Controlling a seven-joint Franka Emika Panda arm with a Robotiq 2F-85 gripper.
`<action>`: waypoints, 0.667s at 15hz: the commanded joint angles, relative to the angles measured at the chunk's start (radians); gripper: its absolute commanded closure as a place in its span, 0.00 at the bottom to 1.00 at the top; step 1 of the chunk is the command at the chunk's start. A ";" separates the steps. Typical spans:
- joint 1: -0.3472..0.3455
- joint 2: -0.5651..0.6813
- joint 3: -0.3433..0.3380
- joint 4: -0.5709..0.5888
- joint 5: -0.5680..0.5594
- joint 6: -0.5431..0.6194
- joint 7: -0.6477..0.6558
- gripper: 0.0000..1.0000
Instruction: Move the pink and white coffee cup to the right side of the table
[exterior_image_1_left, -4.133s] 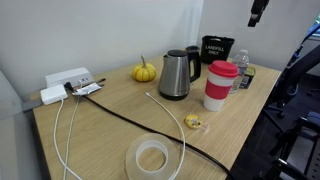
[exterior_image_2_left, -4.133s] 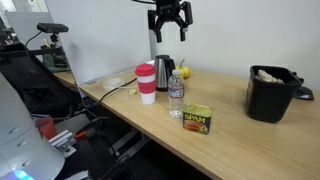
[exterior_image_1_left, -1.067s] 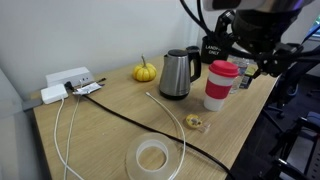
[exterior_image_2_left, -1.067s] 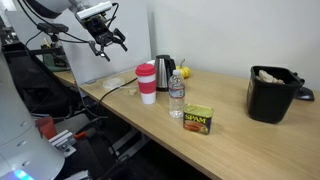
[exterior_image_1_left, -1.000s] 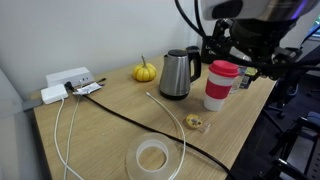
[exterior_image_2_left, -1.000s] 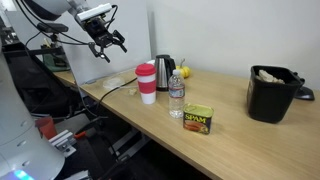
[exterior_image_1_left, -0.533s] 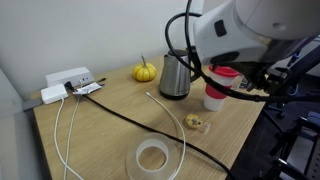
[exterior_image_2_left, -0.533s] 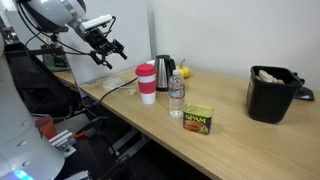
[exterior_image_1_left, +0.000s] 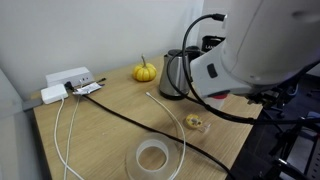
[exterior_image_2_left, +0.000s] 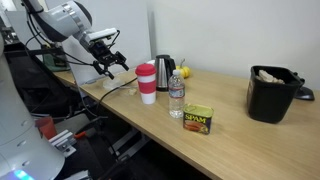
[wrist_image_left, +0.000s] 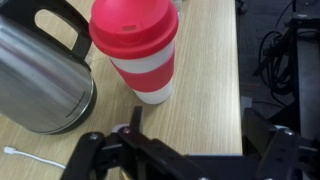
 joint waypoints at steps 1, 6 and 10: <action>-0.012 0.025 -0.002 0.013 -0.073 0.009 -0.013 0.00; -0.019 0.052 -0.008 0.016 -0.181 0.022 -0.006 0.00; -0.025 0.087 -0.014 0.024 -0.238 0.036 0.001 0.00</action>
